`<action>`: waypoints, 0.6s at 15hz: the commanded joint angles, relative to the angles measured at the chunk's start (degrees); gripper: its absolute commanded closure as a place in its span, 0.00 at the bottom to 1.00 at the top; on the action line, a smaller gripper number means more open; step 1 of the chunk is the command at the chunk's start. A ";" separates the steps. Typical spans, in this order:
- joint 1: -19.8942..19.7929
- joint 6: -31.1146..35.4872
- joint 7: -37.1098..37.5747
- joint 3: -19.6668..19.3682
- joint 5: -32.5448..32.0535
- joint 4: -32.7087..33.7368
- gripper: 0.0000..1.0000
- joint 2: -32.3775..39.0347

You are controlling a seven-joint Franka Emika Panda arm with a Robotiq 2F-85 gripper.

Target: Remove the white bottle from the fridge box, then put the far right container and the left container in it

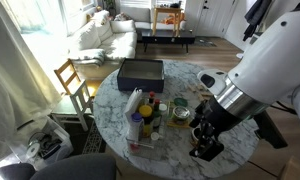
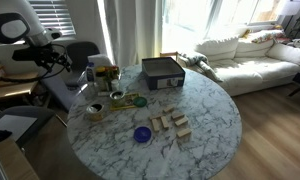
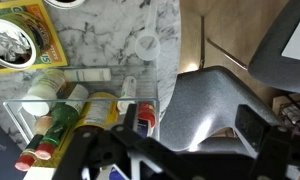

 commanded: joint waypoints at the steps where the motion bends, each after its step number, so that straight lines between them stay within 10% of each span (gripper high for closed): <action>1: -1.83 1.15 1.81 1.47 -0.23 2.67 0.00 3.78; 9: -4.78 0.52 2.73 3.60 -2.42 15.85 0.00 19.47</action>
